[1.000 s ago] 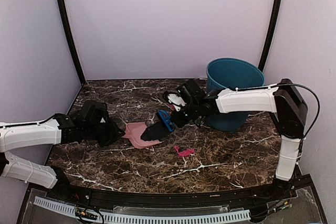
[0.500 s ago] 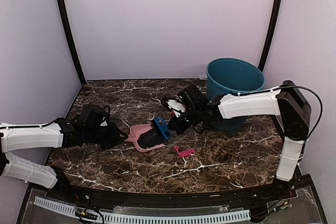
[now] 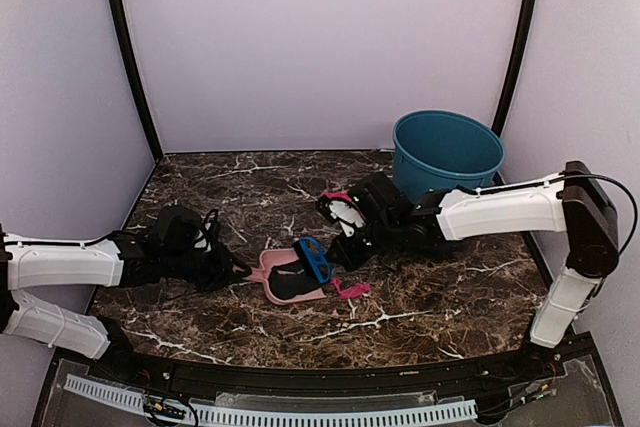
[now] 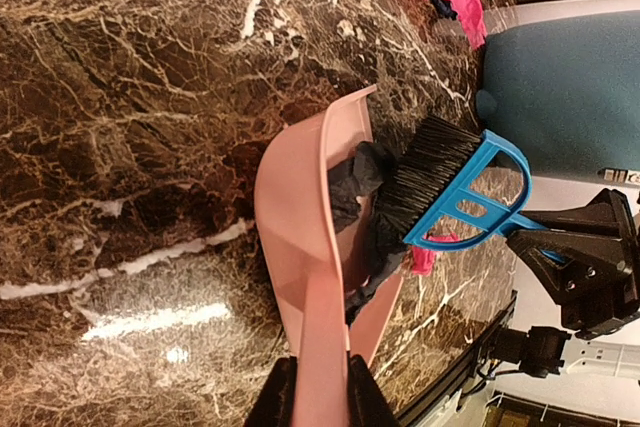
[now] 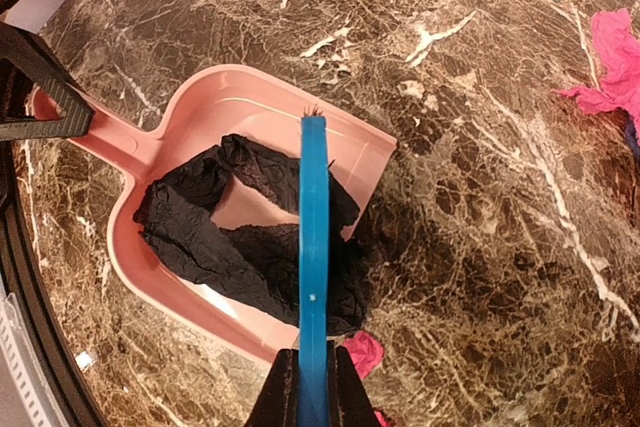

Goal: Sweep away the paper scraps from the table
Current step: Sweep the paper scraps into the dustpan.

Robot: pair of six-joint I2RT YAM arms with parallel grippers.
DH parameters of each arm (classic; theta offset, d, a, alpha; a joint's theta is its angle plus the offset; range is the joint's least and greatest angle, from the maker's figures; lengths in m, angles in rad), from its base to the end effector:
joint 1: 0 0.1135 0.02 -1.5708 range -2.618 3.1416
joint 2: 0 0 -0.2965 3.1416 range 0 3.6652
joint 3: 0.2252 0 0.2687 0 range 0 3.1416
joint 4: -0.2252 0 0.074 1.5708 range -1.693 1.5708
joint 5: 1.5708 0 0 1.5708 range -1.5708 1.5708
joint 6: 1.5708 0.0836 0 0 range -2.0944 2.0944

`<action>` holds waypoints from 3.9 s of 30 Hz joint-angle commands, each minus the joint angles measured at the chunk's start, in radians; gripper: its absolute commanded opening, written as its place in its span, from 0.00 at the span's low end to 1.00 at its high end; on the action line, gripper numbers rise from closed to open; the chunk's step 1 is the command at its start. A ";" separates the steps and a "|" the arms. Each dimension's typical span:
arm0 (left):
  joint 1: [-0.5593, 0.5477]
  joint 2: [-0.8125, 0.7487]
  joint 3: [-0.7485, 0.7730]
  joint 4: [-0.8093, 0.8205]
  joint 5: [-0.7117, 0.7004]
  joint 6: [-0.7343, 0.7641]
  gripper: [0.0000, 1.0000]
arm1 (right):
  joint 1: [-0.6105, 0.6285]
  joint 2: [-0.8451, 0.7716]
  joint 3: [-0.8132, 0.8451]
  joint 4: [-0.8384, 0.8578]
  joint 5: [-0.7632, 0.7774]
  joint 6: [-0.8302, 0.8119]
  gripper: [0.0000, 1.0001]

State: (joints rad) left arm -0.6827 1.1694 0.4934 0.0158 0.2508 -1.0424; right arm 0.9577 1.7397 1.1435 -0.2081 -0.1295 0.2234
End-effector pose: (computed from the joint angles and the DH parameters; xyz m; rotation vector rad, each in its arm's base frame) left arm 0.1952 -0.1854 0.1743 -0.2945 2.4802 -1.1314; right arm 0.2381 0.3572 0.1953 -0.9530 2.2969 0.6920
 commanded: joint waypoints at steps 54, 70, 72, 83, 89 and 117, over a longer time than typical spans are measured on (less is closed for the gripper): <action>-0.005 0.063 0.052 -0.312 -0.010 0.253 0.00 | 0.026 -0.610 -0.192 -0.329 0.287 0.295 0.00; -0.005 0.075 0.066 -0.347 -0.033 0.292 0.00 | 0.012 -0.536 -0.220 -0.457 0.372 0.315 0.00; -0.004 0.077 0.069 -0.351 -0.032 0.294 0.00 | 0.012 -0.511 -0.214 -0.491 0.406 0.330 0.00; -0.014 0.107 0.144 -0.438 0.021 0.336 0.00 | 0.011 -0.464 -0.208 -0.538 0.293 0.337 0.00; -0.034 0.178 0.225 -0.489 0.067 0.351 0.00 | 0.013 -0.356 -0.145 -0.572 0.195 0.296 0.00; -0.060 0.294 0.237 -0.345 0.170 0.342 0.00 | 0.013 -0.125 0.030 -0.417 0.006 0.247 0.00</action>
State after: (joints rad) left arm -0.7250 1.4330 0.8024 -0.3046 0.4129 -0.6891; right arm 0.9726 1.5955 1.1507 -0.6739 -0.0860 0.4793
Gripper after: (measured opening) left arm 0.139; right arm 0.058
